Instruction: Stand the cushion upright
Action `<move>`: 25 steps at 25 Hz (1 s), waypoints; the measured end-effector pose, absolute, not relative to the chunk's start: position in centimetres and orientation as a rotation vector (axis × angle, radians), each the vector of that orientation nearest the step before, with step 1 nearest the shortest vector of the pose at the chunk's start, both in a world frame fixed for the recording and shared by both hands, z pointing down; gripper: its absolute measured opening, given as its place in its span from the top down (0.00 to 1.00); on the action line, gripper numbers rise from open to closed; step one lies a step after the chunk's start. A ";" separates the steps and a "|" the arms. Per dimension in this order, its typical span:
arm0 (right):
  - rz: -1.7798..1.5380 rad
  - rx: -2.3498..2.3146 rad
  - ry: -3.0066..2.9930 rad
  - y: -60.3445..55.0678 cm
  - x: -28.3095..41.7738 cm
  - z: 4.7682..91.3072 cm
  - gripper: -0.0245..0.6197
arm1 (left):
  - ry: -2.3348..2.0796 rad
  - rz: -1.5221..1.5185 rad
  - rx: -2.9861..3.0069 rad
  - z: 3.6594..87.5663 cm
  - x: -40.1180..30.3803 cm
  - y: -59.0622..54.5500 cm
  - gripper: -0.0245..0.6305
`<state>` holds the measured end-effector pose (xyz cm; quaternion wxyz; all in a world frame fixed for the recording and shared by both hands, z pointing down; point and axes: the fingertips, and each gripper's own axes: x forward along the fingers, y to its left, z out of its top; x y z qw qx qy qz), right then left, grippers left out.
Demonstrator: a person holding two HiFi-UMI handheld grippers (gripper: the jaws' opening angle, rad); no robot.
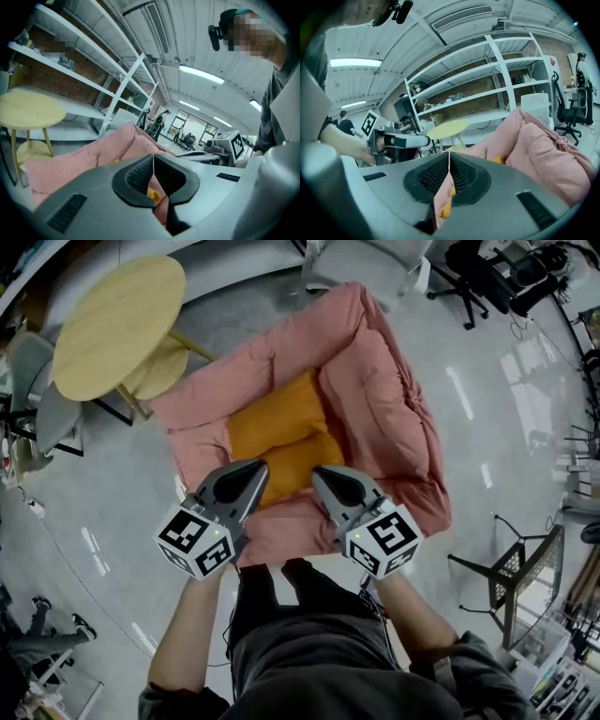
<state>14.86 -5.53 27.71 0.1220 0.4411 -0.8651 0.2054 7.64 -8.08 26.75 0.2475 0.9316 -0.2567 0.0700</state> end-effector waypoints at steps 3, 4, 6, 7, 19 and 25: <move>0.598 1.251 -2.562 -5.3 14.3 26.8 0.94 | -0.721 0.198 2.568 26.3 7.9 -7.1 0.93; 0.603 1.239 -2.576 -5.3 14.0 26.6 0.94 | -0.727 0.204 2.569 26.3 7.9 -6.8 0.93; 0.622 1.227 -2.595 -5.2 13.5 26.3 0.94 | -0.734 0.217 2.561 26.5 7.7 -6.2 0.93; 0.629 1.224 -2.599 -5.2 13.4 26.2 0.94 | -0.736 0.224 2.554 26.7 7.6 -6.0 0.93; 0.654 1.182 -2.607 -3.8 13.2 26.6 0.94 | -0.753 0.240 2.529 27.2 7.4 -4.1 0.93; 0.655 1.174 -2.600 -3.4 13.3 26.8 0.94 | -0.748 0.246 2.523 27.5 7.6 -3.6 0.93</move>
